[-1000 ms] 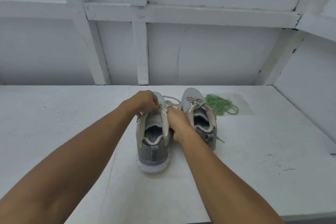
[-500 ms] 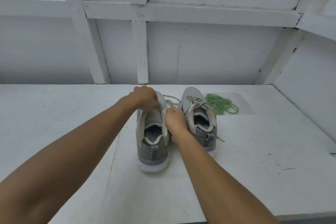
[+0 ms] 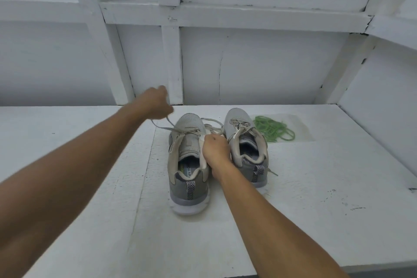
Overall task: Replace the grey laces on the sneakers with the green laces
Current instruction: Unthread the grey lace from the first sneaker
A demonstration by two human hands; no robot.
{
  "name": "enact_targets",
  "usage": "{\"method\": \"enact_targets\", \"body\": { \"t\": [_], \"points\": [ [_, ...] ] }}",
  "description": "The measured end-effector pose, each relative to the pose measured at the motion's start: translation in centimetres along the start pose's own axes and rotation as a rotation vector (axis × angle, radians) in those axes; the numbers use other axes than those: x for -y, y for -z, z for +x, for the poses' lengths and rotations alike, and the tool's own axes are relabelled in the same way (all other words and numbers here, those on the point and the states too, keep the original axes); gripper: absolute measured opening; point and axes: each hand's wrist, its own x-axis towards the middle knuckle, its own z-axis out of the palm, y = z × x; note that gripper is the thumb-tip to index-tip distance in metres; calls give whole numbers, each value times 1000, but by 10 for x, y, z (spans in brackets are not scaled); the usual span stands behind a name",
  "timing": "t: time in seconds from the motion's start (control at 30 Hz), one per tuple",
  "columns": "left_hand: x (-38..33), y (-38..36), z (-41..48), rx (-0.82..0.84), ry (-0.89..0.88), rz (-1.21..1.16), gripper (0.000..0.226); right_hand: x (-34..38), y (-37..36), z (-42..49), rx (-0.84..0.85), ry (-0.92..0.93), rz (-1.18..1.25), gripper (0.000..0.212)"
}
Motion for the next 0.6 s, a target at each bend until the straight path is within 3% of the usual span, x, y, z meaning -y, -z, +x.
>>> {"method": "enact_targets", "body": {
  "t": [0.07,0.17,0.33,0.5,0.6],
  "points": [
    [-23,-21,-10,76,-219,4,39,1,0,1,1,2,-16,27],
    [-43,-48,-20,132,-304,119,22,-1,0,3,14,11,-58,30],
    [-41,-42,-16,58,-209,228,19,-1,1,3,-2,20,-61,29],
    [4,-5,2,-260,60,157,29,-3,1,2,4,13,-22,25],
    [13,-5,1,-176,109,53,40,-2,0,2,5,4,-24,28]
  ]
}}
